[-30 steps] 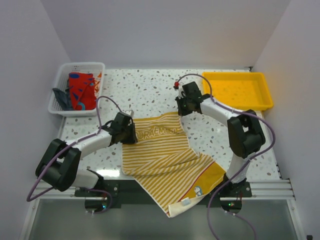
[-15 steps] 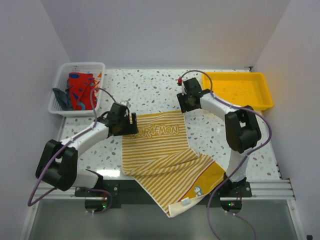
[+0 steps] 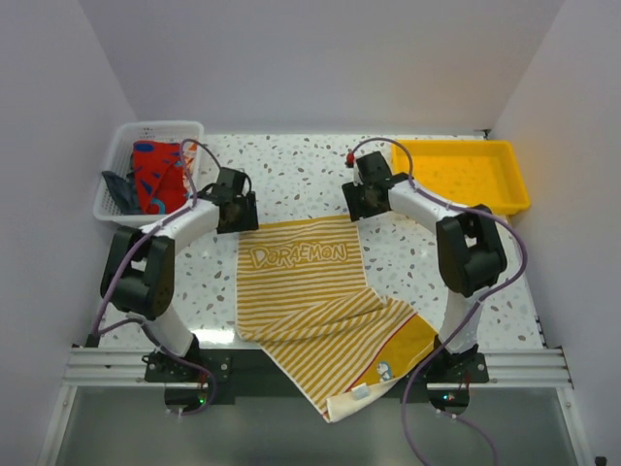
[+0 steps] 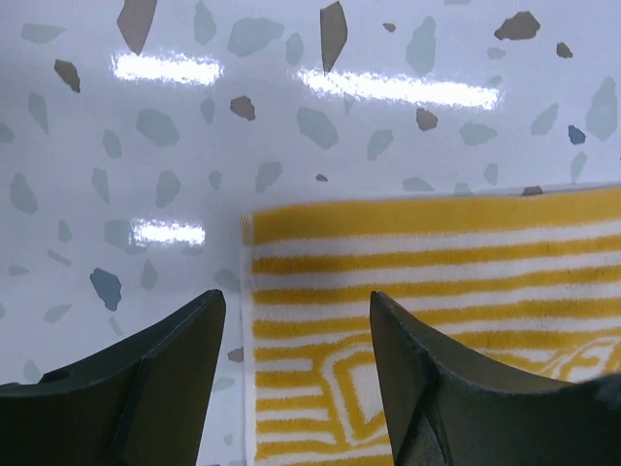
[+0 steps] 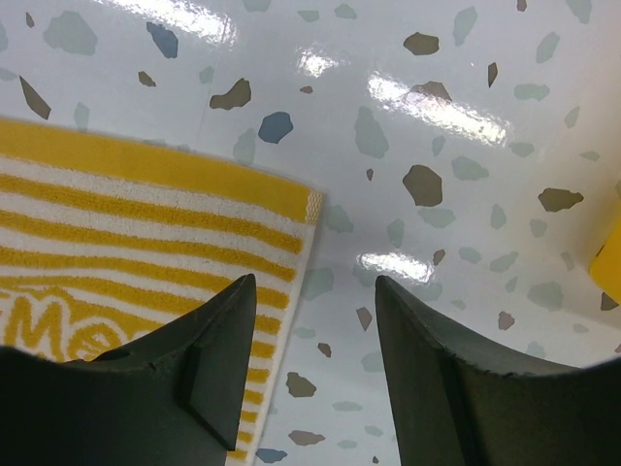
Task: Fold and stack the towels
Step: Flatten out the crumpled towel
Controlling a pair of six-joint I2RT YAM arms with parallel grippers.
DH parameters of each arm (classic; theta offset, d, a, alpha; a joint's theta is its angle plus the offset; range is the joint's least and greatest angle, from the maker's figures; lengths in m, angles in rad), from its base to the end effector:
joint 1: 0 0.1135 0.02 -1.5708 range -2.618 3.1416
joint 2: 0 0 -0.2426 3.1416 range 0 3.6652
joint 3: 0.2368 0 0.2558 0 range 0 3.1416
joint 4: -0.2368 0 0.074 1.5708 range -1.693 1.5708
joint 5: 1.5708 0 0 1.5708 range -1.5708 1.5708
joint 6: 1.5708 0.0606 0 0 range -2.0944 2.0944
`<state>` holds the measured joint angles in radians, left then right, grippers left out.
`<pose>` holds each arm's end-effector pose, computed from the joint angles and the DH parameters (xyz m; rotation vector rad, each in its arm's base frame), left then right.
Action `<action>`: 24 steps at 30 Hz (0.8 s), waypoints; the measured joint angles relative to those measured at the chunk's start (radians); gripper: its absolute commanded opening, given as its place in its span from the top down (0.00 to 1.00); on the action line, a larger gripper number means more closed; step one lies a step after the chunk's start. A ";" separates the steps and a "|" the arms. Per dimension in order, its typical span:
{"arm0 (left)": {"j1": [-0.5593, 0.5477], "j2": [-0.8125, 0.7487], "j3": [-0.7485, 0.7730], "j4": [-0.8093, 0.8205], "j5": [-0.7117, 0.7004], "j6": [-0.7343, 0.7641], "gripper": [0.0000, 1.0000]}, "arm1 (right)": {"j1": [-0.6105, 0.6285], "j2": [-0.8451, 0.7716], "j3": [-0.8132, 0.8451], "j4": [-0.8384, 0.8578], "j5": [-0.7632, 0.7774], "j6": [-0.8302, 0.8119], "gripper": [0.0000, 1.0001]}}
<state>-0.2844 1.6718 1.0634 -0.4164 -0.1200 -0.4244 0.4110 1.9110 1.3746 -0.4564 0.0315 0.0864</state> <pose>0.3403 -0.0919 0.1473 -0.2243 2.5778 -0.1056 0.3848 0.1656 0.1540 -0.4034 2.5380 0.1488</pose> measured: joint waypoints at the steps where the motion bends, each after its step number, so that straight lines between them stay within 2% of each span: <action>1: 0.003 0.025 0.017 0.000 0.000 0.002 0.36 | 0.000 0.002 0.000 0.000 0.000 0.000 0.44; 9: 0.004 0.172 0.102 0.002 -0.001 0.024 0.40 | 0.000 0.045 0.020 0.000 0.000 0.000 0.43; 21: 0.004 0.176 0.105 -0.018 -0.021 0.024 0.36 | 0.000 0.109 0.068 0.001 -0.005 -0.001 0.43; 24: 0.004 0.172 0.105 -0.022 -0.026 0.024 0.36 | 0.000 0.134 0.085 0.002 -0.009 -0.003 0.46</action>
<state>-0.2806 1.8442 1.1687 -0.4385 -0.1455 -0.4000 0.4110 2.0445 1.4593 -0.4549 0.0223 0.0834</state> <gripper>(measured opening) 0.638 0.559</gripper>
